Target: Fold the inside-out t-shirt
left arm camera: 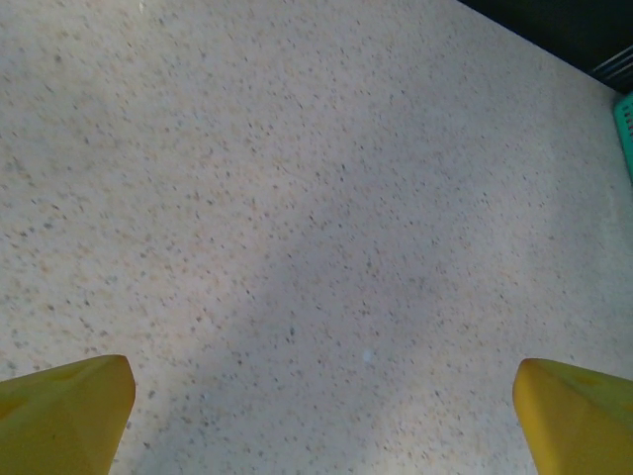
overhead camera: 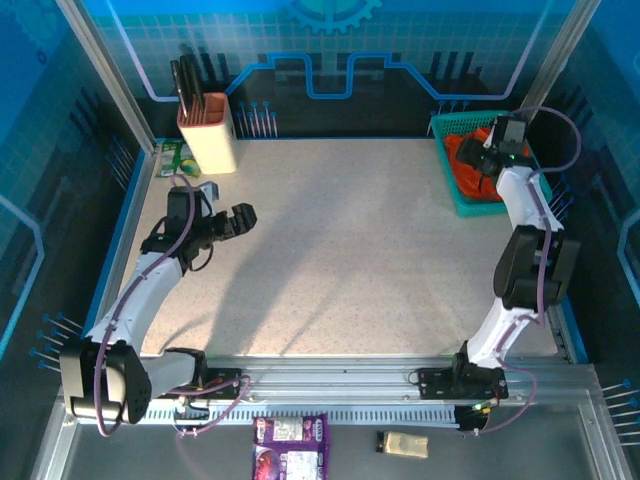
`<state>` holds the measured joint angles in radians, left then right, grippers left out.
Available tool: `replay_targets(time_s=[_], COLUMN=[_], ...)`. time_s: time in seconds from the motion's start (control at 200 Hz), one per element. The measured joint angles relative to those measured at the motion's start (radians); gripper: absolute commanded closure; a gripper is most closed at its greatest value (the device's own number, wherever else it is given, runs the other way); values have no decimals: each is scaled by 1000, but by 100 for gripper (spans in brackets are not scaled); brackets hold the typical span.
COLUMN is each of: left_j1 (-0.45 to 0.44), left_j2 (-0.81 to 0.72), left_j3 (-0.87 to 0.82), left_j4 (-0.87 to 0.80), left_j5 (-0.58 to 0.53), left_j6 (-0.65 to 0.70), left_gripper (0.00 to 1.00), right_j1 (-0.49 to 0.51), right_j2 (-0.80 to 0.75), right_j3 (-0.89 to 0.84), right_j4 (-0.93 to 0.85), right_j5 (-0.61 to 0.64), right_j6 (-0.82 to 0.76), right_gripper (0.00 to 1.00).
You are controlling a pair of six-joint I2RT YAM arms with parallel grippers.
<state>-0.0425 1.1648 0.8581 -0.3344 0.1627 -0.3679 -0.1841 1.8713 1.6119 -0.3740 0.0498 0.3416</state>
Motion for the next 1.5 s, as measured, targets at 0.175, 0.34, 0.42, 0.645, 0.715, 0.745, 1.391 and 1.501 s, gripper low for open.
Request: replay_targets(time_s=[0.175, 0.34, 0.42, 0.645, 0.715, 0.745, 1.391, 1.501], left_j1=[0, -9, -18, -23, -23, -23, -23, -23], left_j2=[0, 5, 6, 6, 0, -2, -14, -36], left_j3=[0, -7, -20, -26, -27, -27, -27, -29], left_j4=[-21, -18, -21, -66, -80, -84, -170, -192], left_j5=[33, 64, 68, 62, 55, 52, 43, 43], left_j6=[-28, -91, -116, -135, -142, -145, -158, -157], left_gripper=[1, 1, 1, 1, 1, 1, 1, 1], right_j1=[0, 6, 16, 33, 33, 32, -45, -47], right_j2=[259, 510, 644, 813, 827, 830, 864, 865], right_j3=[309, 637, 812, 978, 978, 978, 982, 982], right_j4=[-137, -277, -346, -438, -446, -446, -412, -410], right_j5=[3, 76, 132, 211, 221, 224, 267, 291], right_j6=[8, 6, -3, -16, -9, -4, 217, 262], right_gripper=[28, 24, 22, 24, 27, 29, 80, 85])
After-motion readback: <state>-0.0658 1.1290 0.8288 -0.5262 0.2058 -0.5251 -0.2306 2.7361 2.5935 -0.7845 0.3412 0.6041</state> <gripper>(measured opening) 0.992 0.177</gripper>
